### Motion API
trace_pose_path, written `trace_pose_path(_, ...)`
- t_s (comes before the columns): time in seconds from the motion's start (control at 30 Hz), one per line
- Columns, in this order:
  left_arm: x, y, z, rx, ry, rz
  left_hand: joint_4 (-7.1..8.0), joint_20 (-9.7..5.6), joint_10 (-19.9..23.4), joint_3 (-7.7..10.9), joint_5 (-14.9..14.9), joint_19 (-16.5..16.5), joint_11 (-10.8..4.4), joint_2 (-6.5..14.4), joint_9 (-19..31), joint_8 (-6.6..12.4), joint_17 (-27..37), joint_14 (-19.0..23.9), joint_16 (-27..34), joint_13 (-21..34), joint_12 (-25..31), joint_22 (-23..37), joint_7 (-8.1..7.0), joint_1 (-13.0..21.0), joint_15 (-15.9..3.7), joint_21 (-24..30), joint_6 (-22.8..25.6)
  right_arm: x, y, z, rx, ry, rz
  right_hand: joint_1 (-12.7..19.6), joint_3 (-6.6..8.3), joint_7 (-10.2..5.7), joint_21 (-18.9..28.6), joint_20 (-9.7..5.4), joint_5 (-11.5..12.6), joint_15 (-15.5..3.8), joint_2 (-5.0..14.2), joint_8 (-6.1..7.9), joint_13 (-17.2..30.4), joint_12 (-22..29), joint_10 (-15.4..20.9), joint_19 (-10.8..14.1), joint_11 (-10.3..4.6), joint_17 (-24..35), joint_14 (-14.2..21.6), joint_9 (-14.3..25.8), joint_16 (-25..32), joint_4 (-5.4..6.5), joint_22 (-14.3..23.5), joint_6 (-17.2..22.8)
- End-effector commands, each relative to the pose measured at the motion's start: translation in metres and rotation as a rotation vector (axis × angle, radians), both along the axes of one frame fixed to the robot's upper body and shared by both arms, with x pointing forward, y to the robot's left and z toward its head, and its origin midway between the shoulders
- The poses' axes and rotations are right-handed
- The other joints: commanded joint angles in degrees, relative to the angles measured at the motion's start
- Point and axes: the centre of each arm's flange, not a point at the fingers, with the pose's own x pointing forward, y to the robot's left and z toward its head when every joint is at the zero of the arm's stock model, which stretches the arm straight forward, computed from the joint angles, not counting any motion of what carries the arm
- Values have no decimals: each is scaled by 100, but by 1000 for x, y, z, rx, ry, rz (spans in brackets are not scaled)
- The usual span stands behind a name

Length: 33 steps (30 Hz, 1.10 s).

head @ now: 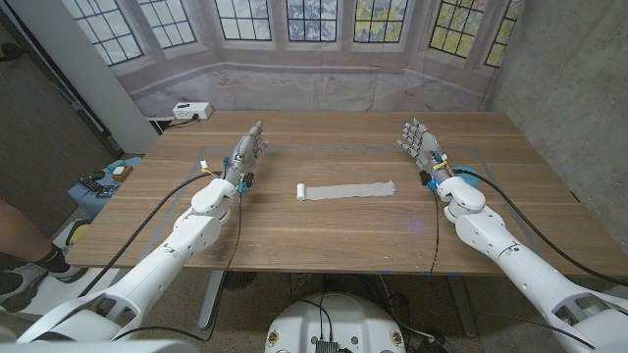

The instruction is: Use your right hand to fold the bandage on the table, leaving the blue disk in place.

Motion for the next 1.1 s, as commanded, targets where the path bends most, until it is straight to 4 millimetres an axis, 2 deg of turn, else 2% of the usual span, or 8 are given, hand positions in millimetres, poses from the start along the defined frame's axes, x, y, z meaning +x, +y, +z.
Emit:
trace_pose_path(0.03, -7, -5, 0, 19, -2, -2, -24, 5, -17, 45, 18, 38, 22, -1, 15, 32, 21, -12, 18, 26, 26, 19, -20, 58, 27, 26, -37, -5, -1, -4, -2, 3, -22, 84, 41, 6, 20, -12, 37, 15, -20, 24, 21, 33, 58, 52, 0, 27, 47, 13, 38, -17, 9, 74)
trace_pose_path(0.5, -10, -4, 1, 34, -6, -6, -79, 25, -18, 83, 11, -6, 30, -15, 15, 20, 18, -57, -15, 26, 8, 21, -23, 85, 39, -4, -36, -18, 4, 4, -87, 9, -64, 171, 69, 5, 2, 44, 23, 22, -64, 6, 22, 16, 67, 26, -3, 14, 49, 13, 18, -108, 11, 89)
trace_pose_path(1.1, -2, -4, 5, 57, -11, -29, -149, 30, -13, 125, 8, -17, 14, -29, 15, 9, 15, -59, -25, 27, -10, 21, -41, 121, 48, -20, -39, -38, 14, 11, -185, 24, -138, 267, 72, 7, -28, 83, -2, 33, -110, 11, 27, 36, 179, -71, 31, 14, 51, 15, 10, -221, 16, 175)
